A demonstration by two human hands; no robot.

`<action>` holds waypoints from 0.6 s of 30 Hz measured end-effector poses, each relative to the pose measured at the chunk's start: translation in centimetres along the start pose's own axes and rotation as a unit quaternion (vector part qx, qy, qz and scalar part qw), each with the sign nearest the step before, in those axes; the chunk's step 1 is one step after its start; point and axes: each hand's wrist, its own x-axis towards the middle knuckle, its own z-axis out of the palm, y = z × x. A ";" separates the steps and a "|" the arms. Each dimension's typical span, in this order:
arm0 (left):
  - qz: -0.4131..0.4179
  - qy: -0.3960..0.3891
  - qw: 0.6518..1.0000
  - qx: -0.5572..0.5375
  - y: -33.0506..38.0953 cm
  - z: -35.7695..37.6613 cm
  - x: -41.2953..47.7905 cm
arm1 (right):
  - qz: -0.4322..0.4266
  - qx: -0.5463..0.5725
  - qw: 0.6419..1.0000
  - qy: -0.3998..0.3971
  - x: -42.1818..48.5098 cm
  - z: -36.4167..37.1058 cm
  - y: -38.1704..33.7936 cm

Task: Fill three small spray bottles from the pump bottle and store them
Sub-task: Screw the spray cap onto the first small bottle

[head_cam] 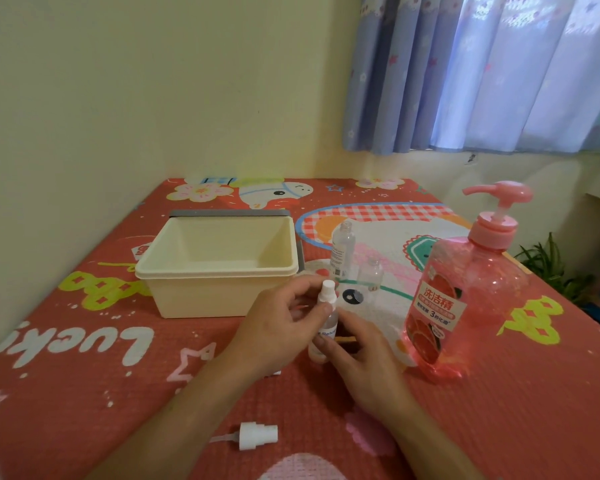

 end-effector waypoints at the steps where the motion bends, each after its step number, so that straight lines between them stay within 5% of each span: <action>1: 0.000 -0.001 1.000 0.002 0.0 0.2 -0.1 | 0.003 -0.002 1.000 0.003 0.0 0.0 0.1; 18: -0.018 0.011 1.000 -0.019 -0.8 0.9 0.4 | 0.000 0.000 1.000 0.002 0.1 0.1 0.5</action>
